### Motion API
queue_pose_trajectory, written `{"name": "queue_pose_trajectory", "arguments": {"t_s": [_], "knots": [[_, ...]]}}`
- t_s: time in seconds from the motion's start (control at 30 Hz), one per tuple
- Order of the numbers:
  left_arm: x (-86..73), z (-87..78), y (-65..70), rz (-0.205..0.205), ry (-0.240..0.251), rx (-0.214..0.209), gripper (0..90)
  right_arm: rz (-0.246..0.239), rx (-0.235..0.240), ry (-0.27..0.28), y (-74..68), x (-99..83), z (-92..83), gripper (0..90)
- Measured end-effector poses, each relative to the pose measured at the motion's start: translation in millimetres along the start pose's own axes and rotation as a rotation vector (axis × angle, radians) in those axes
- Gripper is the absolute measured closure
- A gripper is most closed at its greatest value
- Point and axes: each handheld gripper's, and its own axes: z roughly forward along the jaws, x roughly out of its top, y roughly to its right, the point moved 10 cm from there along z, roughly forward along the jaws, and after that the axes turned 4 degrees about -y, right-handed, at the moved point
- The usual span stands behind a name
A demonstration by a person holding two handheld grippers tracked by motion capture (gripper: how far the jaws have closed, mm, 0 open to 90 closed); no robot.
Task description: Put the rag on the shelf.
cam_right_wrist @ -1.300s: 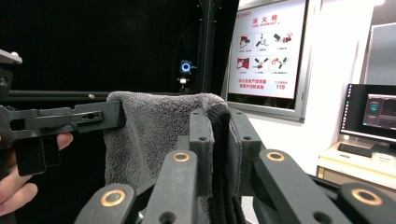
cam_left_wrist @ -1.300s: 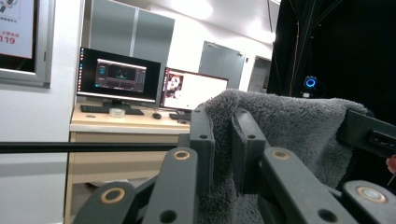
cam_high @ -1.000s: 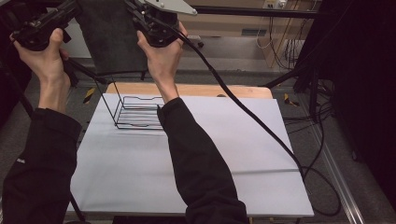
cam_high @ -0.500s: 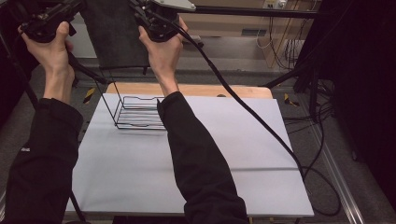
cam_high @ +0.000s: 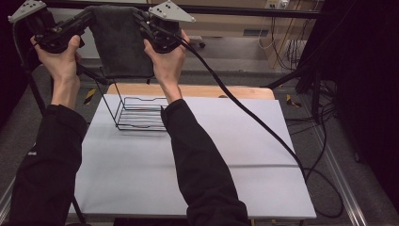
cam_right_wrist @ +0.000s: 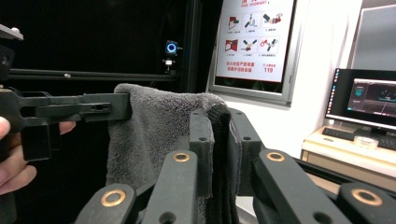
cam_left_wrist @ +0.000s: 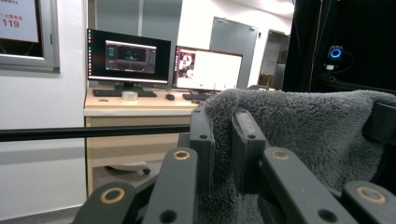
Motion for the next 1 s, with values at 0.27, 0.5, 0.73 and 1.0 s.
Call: {"name": "queue_pose_trajectory", "arguments": {"t_s": [0.27, 0.5, 0.73, 1.0], "knots": [[3.8, 11.2, -3.8, 0.021, -0.019, 0.011, 80.4, -0.002, -0.012, 0.019, -2.2, -2.5, 1.5, 82.6], [-18.4, 10.3, -5.0, 0.005, -0.035, -0.015, 80.4, 0.000, -0.012, -0.016, 1.4, -17.8, 1.2, 82.6], [-40.8, -3.2, -2.3, 0.022, -0.066, -0.037, 80.2, 0.033, 0.011, -0.071, -0.1, -39.8, -3.0, 82.5], [-64.4, -16.4, 0.2, 0.046, -0.095, -0.044, 80.1, 0.049, 0.039, -0.106, -3.2, -61.4, -8.2, 82.5]]}}
